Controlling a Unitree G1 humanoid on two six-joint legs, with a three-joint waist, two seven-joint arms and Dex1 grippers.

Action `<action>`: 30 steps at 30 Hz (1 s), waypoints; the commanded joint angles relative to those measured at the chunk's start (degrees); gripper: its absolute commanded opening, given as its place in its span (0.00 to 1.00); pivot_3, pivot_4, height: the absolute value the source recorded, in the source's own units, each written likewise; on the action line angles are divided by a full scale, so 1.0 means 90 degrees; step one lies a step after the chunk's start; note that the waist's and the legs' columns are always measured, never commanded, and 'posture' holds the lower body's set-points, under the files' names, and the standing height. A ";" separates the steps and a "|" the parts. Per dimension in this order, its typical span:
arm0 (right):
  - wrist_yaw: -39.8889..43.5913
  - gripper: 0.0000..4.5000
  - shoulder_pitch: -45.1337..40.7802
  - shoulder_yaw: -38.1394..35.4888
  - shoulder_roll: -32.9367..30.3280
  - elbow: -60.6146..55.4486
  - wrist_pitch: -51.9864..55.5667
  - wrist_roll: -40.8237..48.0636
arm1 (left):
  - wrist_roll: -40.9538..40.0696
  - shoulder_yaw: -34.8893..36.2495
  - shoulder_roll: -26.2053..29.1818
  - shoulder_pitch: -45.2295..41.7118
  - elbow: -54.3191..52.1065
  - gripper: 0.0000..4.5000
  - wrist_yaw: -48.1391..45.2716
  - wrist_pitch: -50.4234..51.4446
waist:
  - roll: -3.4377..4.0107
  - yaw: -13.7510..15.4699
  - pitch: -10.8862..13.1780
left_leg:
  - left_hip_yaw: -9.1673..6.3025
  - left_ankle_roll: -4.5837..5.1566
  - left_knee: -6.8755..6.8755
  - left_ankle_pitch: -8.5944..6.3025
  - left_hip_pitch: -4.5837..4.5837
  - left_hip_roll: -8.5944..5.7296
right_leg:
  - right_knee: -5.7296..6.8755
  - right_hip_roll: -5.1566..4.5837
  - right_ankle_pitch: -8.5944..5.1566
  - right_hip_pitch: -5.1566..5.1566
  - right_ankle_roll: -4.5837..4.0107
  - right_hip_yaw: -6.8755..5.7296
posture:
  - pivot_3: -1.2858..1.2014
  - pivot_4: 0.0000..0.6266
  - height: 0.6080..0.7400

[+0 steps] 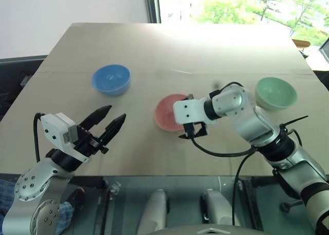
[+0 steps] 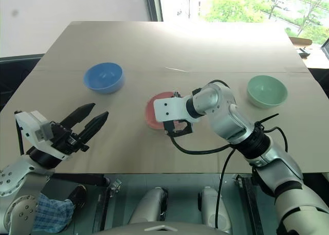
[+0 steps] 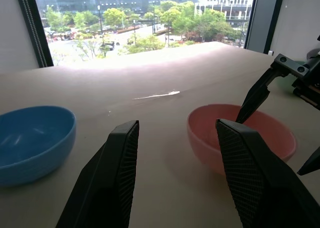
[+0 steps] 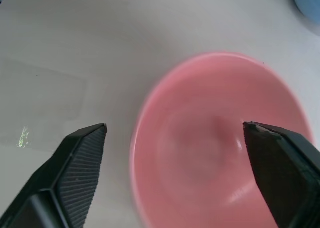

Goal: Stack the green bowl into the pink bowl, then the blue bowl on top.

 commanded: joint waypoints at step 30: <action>-0.1680 0.98 -0.0086 -0.2498 -0.2649 0.3706 0.1428 0.0793 | -0.0116 -0.1517 0.0599 -0.1277 -0.0015 0.57 -0.0959 0.0382 | 0.0012 -0.0001 0.0012 | 0.0020 0.0002 -0.0002 -0.0001 -0.0007 -0.0004 | -0.0006 -0.0003 0.0000 -0.0006 0.0000 0.0016 | 0.52 0.24 1.00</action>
